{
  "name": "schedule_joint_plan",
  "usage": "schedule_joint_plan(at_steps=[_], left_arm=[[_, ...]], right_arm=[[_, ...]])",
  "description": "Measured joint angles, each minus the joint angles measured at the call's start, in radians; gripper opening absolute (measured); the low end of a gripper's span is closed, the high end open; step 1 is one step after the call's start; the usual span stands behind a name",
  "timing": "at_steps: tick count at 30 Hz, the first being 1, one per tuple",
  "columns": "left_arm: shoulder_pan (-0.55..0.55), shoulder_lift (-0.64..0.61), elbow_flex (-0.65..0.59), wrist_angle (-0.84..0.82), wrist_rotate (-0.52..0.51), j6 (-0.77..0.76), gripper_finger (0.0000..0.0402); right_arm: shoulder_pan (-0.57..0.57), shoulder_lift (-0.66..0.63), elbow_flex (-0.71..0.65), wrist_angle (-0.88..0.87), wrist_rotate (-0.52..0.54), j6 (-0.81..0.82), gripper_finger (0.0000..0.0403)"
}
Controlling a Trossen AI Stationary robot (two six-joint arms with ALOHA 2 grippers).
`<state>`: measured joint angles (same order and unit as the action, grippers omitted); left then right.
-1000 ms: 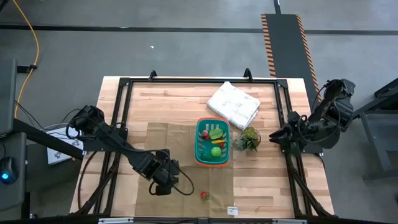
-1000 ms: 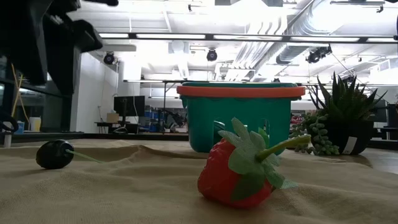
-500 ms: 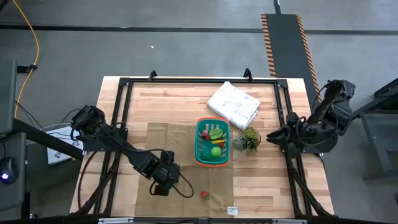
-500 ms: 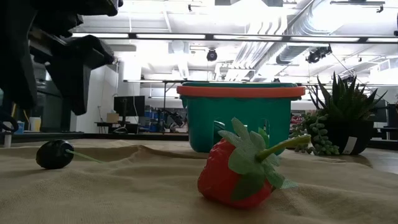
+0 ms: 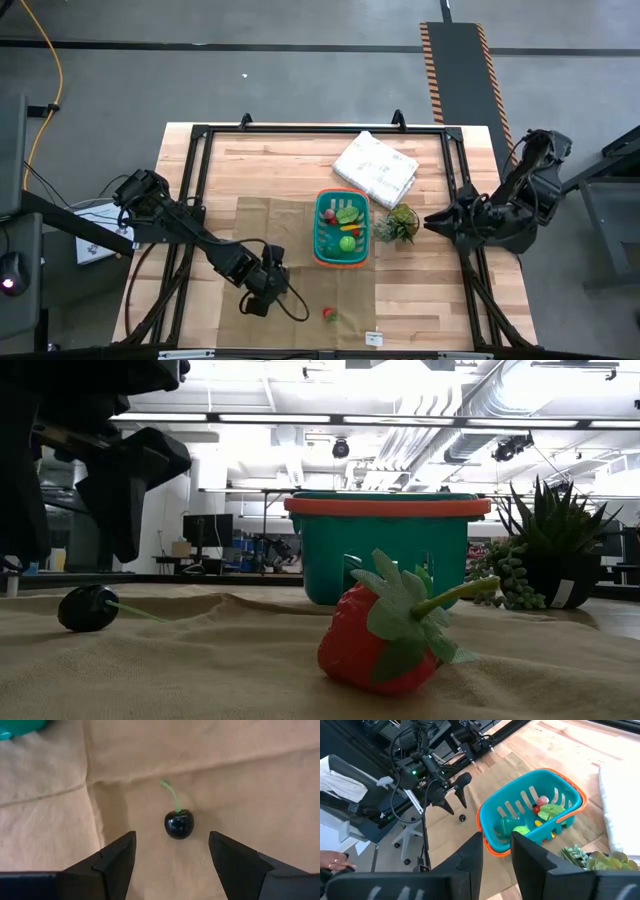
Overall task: Pick and placing Produce into tupperware
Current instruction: Put the black cherry into the basket
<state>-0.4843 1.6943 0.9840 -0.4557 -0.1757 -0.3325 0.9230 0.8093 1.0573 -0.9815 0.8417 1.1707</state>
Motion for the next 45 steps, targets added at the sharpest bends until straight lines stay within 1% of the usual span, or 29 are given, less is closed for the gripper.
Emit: schedule_joint_plan(at_steps=[7,10,17,23,28,30,35,45], left_arm=[[0.0,0.019,0.0,0.031,0.0,0.0,0.0216],[0.0,0.048,-0.001,0.071,0.029,0.015,0.021],[0.0,0.079,-0.001,0.093,0.032,0.014,0.0213],[0.0,0.079,0.0,0.093,0.018,0.016,0.0205],[0.0,0.097,-0.001,0.09,0.023,0.014,0.0198],[0.0,0.111,0.001,0.114,0.034,0.011,0.0198],[0.0,0.111,0.0,0.118,0.029,0.011,0.0196],[0.0,0.111,0.0,0.115,0.037,0.01,0.016]], right_arm=[[0.0,0.01,0.0,0.007,0.02,0.001,0.0089],[0.0,0.01,0.0,0.015,0.023,0.001,0.0089],[0.0,0.01,0.0,0.019,0.023,0.003,0.0089],[0.0,0.01,0.0,0.02,0.023,0.002,0.0089],[0.0,0.01,0.0,0.02,0.023,0.0,0.0089],[0.0,0.01,0.0,0.02,0.023,0.0,0.0089],[0.0,0.01,0.0,0.02,0.024,0.0,0.0089],[0.0,0.01,0.0,0.02,0.024,-0.007,0.0089]])
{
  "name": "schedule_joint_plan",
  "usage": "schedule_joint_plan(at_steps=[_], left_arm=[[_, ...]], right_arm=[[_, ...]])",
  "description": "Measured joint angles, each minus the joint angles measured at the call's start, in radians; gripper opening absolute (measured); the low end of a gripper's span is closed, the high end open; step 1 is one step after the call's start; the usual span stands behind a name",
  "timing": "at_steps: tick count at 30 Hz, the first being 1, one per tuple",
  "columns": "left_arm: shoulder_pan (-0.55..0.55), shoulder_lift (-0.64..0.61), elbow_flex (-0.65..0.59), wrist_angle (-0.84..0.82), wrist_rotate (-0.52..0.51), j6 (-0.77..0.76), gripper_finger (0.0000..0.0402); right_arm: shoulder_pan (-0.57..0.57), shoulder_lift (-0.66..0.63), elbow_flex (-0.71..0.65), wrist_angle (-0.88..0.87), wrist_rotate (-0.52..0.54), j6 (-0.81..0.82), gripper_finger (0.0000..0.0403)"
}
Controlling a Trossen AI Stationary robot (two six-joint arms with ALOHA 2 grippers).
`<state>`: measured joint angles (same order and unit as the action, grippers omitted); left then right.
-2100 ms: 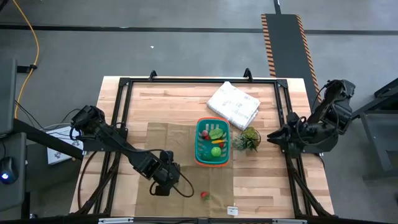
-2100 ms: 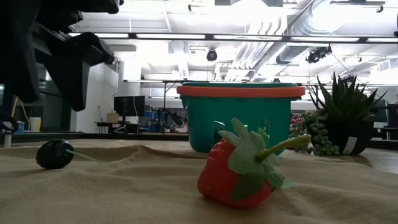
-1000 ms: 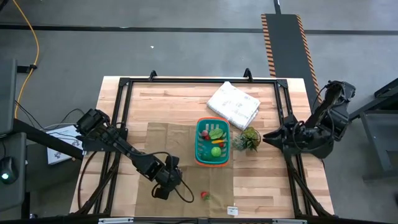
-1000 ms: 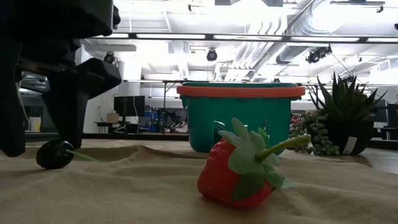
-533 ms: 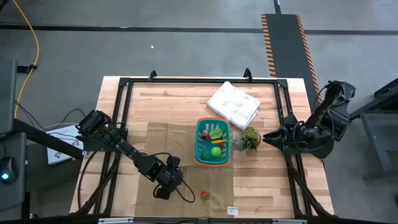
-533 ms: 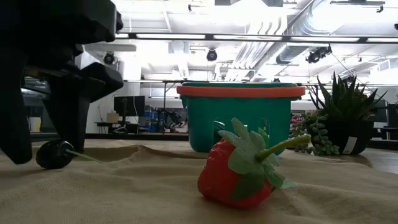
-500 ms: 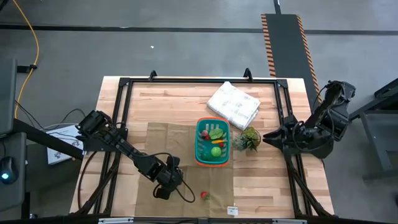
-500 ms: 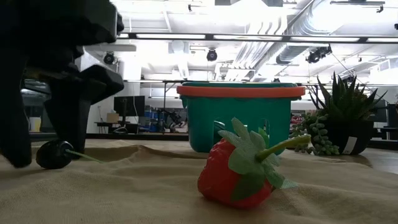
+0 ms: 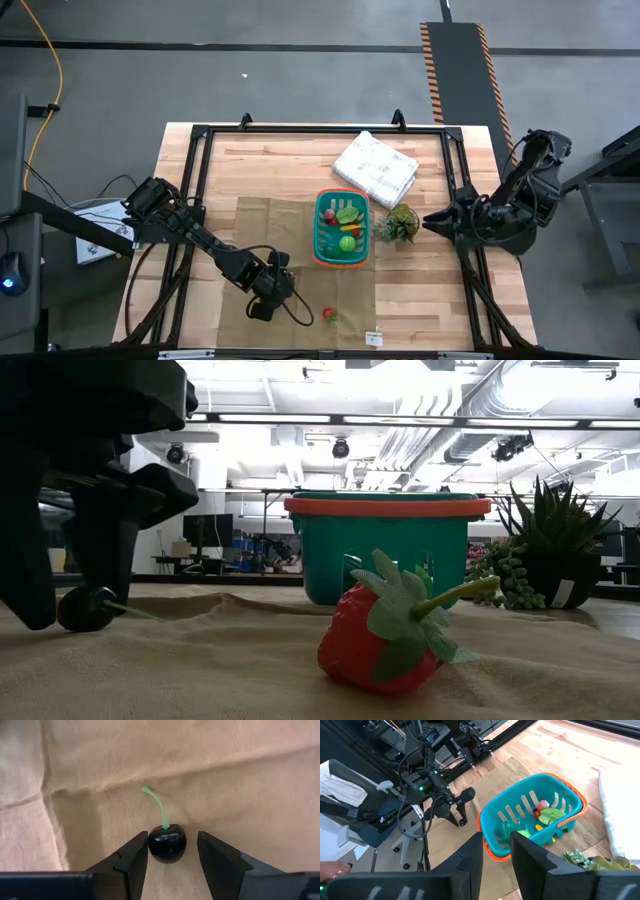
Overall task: Pick and placing Produce into tupperware
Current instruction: Put the black cherry into the basket
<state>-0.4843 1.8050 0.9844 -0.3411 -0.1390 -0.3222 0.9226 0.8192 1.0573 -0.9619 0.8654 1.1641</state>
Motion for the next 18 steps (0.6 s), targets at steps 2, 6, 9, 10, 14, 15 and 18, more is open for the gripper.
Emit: schedule_joint_plan(at_steps=[2,6,9,10,14,15,18], left_arm=[[0.0,0.0,0.0,0.0,0.002,0.0,0.0151],[0.0,0.0,0.0,0.0,0.008,0.0,0.0131],[0.0,0.0,0.0,0.0,0.012,0.0,0.0118],[0.0,0.0,0.0,0.0,0.015,0.0,0.0114],[0.0,0.0,0.0,0.001,0.016,-0.001,0.0102],[0.0,0.0,0.0,0.001,0.016,-0.001,0.0101],[0.0,0.0,0.0,0.001,0.016,-0.001,0.01]], right_arm=[[0.0,0.0,0.0,0.0,0.0,-0.002,0.0089],[0.0,0.0,0.0,0.0,0.0,-0.002,0.0089],[0.0,0.0,0.0,0.0,0.0,-0.002,0.0089],[0.0,0.0,0.0,0.0,0.0,-0.002,0.0089],[0.0,0.0,0.0,0.0,0.0,-0.002,0.0089],[0.0,0.0,0.0,0.0,0.0,-0.002,0.0089],[0.0,0.0,0.0,0.0,0.0,-0.002,0.0089]])
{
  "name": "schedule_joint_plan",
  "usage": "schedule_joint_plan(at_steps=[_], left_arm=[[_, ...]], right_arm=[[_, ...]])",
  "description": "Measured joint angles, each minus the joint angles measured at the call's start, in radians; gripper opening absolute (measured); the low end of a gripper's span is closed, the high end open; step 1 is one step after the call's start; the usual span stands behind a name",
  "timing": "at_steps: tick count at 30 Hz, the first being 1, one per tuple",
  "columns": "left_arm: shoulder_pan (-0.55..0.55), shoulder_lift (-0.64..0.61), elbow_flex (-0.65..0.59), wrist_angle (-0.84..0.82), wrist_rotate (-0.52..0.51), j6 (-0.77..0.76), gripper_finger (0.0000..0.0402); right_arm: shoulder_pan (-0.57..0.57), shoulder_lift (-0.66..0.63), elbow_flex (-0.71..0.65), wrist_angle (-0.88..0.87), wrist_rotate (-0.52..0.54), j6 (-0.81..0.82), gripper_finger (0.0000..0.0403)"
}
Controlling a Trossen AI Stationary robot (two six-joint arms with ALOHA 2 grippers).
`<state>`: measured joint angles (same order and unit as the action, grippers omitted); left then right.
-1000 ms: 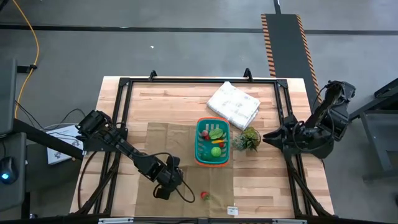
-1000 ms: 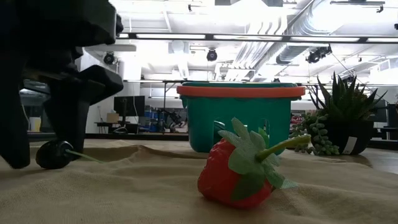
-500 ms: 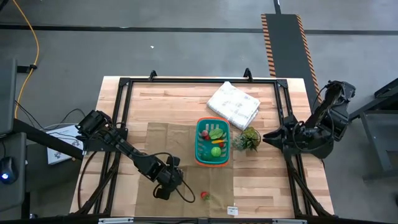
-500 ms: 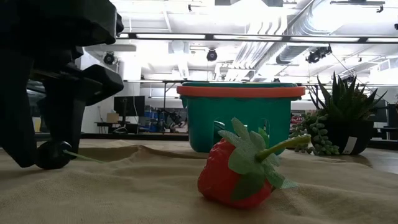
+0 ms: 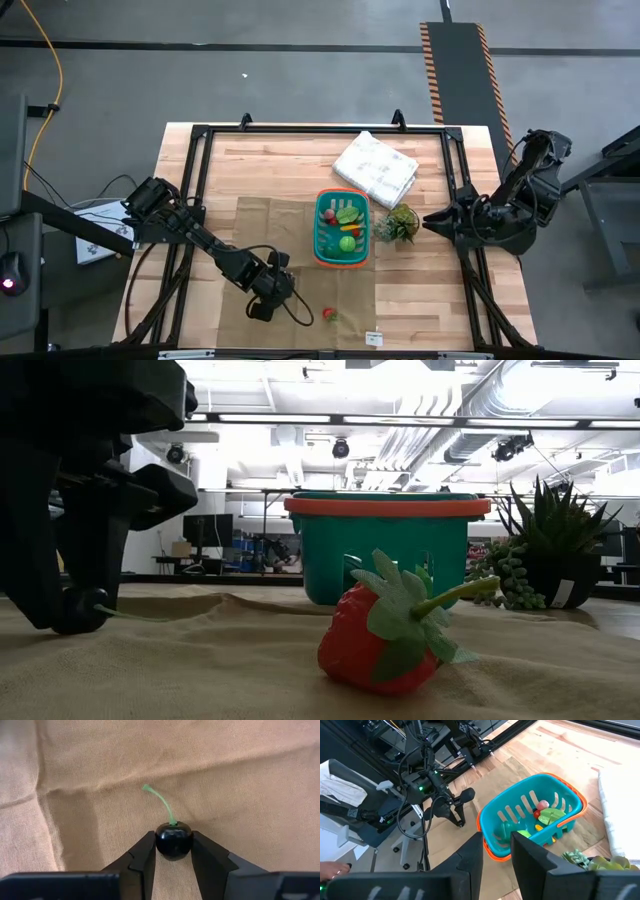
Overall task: Pick and placing Produce into tupperware
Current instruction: Put the black cherry into the basket
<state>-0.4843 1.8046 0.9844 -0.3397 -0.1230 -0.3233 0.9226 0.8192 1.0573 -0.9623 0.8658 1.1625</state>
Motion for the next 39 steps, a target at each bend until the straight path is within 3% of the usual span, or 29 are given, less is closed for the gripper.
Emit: schedule_joint_plan(at_steps=[9,17,26,39], left_arm=[[0.0,0.0,0.003,0.067,0.002,0.0,0.0107],[0.0,0.0,0.08,0.069,-0.025,0.003,0.0108],[0.003,0.0,0.184,0.068,-0.164,0.002,0.0108],[0.078,0.0,0.337,0.112,-0.249,-0.049,0.0108]], right_arm=[[0.0,0.0,0.0,0.0,0.0,0.0,0.0089],[0.0,0.0,0.0,0.0,0.0,-0.01,0.0089],[0.0,-0.001,0.0,0.001,0.0,-0.053,0.0089],[0.0,-0.001,0.0,0.004,-0.005,-0.114,0.0089]])
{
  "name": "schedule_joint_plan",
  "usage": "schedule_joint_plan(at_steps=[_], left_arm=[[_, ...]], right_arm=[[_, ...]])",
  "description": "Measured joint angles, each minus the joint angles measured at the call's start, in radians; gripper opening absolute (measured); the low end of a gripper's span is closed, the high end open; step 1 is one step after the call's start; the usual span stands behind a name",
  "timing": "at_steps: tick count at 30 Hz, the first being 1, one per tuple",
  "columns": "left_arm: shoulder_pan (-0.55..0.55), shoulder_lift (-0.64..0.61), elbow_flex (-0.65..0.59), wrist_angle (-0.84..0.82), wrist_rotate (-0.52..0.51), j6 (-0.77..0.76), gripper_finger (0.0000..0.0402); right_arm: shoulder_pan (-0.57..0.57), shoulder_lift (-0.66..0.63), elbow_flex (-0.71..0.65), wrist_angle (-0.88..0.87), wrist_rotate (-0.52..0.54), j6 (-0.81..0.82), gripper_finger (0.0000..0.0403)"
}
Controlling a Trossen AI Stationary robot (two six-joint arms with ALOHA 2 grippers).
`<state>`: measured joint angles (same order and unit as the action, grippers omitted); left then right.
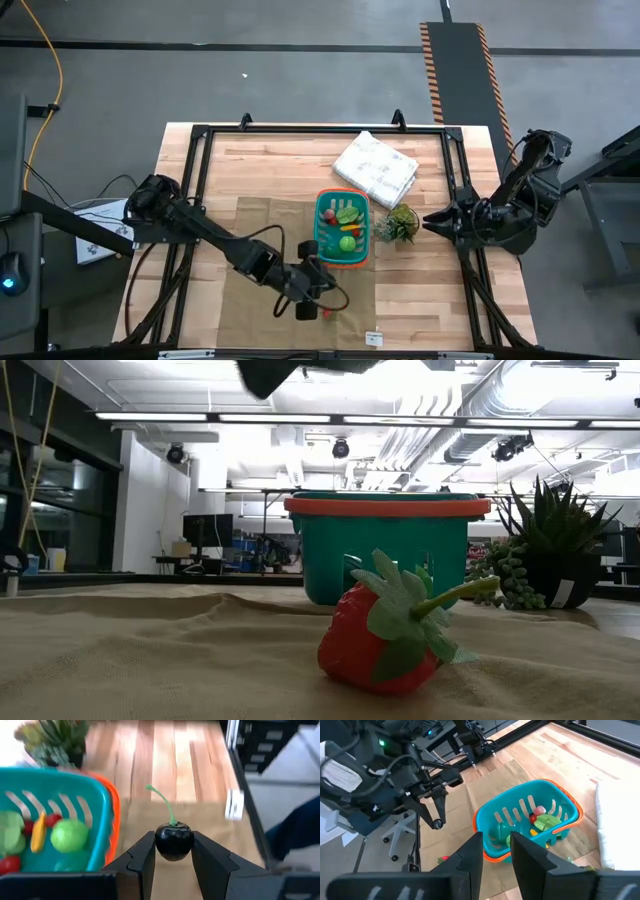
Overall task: Pick and placing Produce into tupperware
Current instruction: Put the black cherry into the basket
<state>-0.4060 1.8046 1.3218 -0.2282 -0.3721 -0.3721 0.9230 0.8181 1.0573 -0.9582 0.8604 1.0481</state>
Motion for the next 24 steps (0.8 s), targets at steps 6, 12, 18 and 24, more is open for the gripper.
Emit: schedule_joint_plan(at_steps=[6,12,18,24], left_arm=[[0.04,0.0,0.076,0.003,-0.014,0.0,0.0108],[0.087,0.0,0.137,0.003,-0.015,0.0,0.0108],[0.142,0.0,0.173,-0.002,-0.016,0.0,0.0108],[0.21,0.0,0.183,-0.007,0.013,-0.002,0.0108]], right_arm=[[0.0,-0.002,0.0,0.068,-0.005,-0.088,0.0089],[0.0,-0.023,0.0,0.145,-0.014,-0.206,0.0089],[0.0,-0.064,0.0,0.184,-0.015,-0.303,0.0089],[0.0,-0.114,0.0,0.185,-0.031,-0.339,0.0089]])
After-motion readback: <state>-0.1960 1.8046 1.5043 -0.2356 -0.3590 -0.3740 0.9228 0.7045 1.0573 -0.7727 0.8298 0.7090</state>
